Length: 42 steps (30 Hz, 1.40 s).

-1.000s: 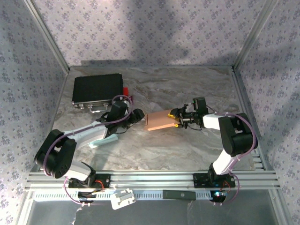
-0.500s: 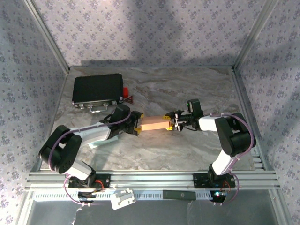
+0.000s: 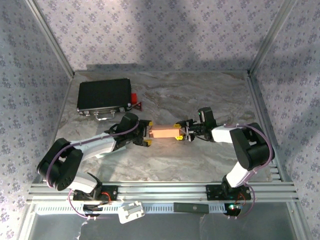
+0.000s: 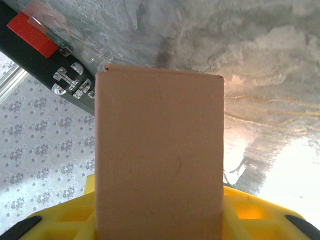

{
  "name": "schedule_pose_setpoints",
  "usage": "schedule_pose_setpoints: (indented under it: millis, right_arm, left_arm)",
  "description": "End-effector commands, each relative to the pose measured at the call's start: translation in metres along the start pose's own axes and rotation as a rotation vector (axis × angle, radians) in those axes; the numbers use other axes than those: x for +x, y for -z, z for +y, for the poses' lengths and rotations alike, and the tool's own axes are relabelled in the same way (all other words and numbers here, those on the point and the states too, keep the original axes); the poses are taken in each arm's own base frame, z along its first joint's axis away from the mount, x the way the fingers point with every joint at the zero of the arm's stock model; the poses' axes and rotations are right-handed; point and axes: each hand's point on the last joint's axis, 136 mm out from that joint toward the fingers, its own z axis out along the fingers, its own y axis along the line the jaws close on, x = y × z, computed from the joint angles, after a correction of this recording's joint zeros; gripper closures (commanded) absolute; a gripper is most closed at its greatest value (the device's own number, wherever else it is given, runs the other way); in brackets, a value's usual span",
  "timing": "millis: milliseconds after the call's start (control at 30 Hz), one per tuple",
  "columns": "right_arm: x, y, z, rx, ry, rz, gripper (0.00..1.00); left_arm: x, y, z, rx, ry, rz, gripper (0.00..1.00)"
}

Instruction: Fold the paper box

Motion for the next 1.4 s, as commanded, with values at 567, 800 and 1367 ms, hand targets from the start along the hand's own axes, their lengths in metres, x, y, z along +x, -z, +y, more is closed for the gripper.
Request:
schedule_pose_setpoints:
  millis: [567,800,1367]
  right_arm:
    - [0.012,0.005,-0.017,0.067,-0.053,-0.068,0.36]
    - [0.007,0.009,-0.018,0.061,-0.083,-0.091,0.35]
    - [0.007,0.013,0.013,-0.007,-0.079,-0.146,0.36]
  left_arm:
    - [-0.009,0.041,0.004,0.018,0.124,-0.168,0.55]
    - [-0.012,0.045,0.002,0.023,0.140,-0.196,0.50]
    - [-0.005,0.039,-0.033,0.001,-0.013,-0.146,0.32]
